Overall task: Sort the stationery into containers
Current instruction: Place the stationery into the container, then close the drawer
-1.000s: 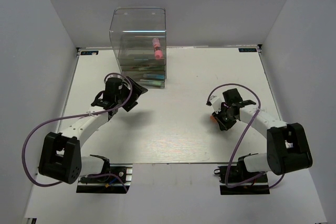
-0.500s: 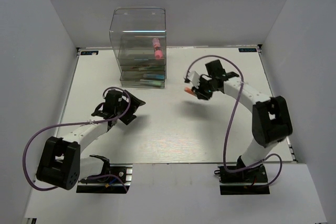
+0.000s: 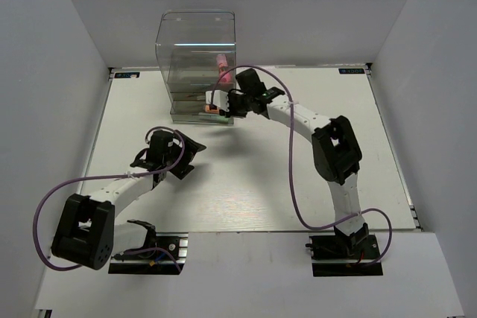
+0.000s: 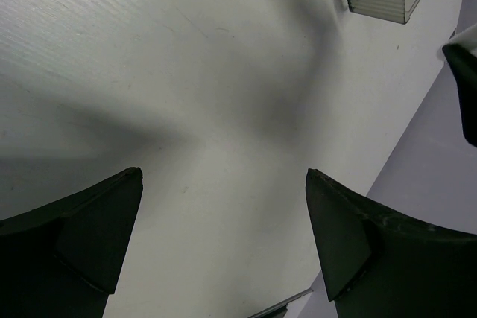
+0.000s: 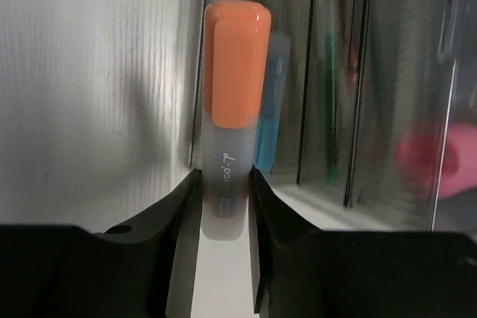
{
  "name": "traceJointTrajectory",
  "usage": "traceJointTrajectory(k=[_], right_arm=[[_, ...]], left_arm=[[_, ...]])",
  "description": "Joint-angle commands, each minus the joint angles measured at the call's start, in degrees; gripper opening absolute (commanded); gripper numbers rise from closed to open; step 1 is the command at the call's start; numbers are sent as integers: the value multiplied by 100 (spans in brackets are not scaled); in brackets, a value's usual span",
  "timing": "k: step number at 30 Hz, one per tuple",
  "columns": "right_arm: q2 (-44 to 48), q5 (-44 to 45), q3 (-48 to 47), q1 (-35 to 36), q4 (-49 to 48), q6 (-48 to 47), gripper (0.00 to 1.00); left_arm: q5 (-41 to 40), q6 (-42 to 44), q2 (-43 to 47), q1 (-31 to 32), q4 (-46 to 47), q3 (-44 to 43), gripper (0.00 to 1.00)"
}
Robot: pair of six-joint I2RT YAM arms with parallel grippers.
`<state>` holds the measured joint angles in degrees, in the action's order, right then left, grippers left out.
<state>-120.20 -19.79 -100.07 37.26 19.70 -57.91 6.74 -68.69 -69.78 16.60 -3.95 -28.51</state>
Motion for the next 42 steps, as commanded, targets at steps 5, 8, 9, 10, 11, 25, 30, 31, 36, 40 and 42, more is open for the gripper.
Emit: traceJointTrajectory(k=[5, 8, 9, 10, 11, 25, 30, 31, 36, 40, 42], right_arm=[[-530, 318, -654, 265, -1248, 25, 2], [-846, 502, -724, 335, -1565, -1, 6], [-943, 563, -768, 344, -1610, 8, 6], [-1057, 608, -794, 353, -1749, 34, 8], [-1101, 704, -821, 353, -1838, 34, 14], [-549, -85, -724, 309, -2076, 1167, 29], [-346, -1594, -496, 291, -1418, 1028, 0], [-355, -1702, -513, 282, -1286, 975, 0], [-749, -2195, -1049, 274, -277, 729, 0], [-1145, -1950, -1383, 282, 16, 597, 0], [-1207, -1748, -1366, 291, -123, 579, 0]], left_arm=[[-156, -22, 298, -34, -71, 74, 100], [-156, -22, 351, -34, -124, 127, 100], [-156, -22, 351, -34, -124, 127, 100], [-156, -22, 351, -34, -176, 127, 100], [-208, -22, 351, -34, -238, 127, 100], [-261, -75, 456, -87, -396, 4, 100], [-261, -75, 456, -87, -449, 4, 100], [-261, -75, 456, -87, -449, 4, 100], [-314, -75, 675, -87, -686, 56, 100], [-367, -75, 843, -87, -748, 118, 100], [-367, -75, 913, -87, -871, 170, 100]])
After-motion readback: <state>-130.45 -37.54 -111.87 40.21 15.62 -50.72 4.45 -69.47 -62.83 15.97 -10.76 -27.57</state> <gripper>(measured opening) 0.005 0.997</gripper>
